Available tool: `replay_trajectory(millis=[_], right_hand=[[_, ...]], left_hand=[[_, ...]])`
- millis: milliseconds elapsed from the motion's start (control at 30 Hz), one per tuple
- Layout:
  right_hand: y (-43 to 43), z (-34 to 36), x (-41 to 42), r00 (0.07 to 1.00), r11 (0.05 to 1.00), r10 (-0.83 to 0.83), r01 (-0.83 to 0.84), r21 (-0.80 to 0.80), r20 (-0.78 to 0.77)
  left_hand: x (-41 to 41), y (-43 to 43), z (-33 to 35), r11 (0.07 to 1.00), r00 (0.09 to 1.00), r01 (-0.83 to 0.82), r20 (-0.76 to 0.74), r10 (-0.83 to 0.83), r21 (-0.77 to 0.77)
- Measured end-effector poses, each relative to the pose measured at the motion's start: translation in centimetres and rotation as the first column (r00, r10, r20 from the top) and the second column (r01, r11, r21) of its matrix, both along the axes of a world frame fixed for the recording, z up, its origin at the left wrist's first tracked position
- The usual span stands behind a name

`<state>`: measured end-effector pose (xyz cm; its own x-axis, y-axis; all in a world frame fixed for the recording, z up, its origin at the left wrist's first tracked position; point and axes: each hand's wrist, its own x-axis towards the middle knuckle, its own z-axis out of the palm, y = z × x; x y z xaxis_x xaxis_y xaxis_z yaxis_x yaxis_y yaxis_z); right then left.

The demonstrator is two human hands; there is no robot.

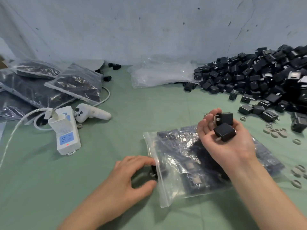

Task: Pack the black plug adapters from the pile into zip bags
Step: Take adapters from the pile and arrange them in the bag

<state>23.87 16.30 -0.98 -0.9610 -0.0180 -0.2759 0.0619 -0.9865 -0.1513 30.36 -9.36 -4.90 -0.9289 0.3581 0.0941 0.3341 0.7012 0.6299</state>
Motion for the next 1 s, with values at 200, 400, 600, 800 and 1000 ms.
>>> replay_trajectory(millis=[200,400,600,800,1000], right_hand=[[-0.8,-0.1,-0.2,1.000,1.000,0.018,-0.018,0.024,0.023],[-1.9,-0.3,-0.3,0.992,0.991,0.124,-0.126,0.053,0.038],[-2.5,-0.1,-0.1,0.953,0.937,0.281,-0.248,0.244,-0.110],[-3.1,1.1,0.9,0.892,0.602,0.412,-0.111,0.791,-0.188],[-5.3,1.5,2.4,0.871,0.397,0.476,-0.092,0.913,-0.120]], left_hand=[[-1.2,1.0,-0.5,0.999,0.998,-0.017,-0.069,0.014,-0.038],[-2.6,2.3,-0.6,0.990,0.985,-0.062,-0.170,0.039,-0.130],[-3.1,2.5,0.3,0.983,0.971,-0.139,-0.213,0.112,-0.117],[-2.3,0.9,3.2,0.878,0.821,-0.318,-0.358,0.444,0.357],[-1.1,5.0,4.0,0.843,0.930,-0.171,-0.199,0.309,0.511]])
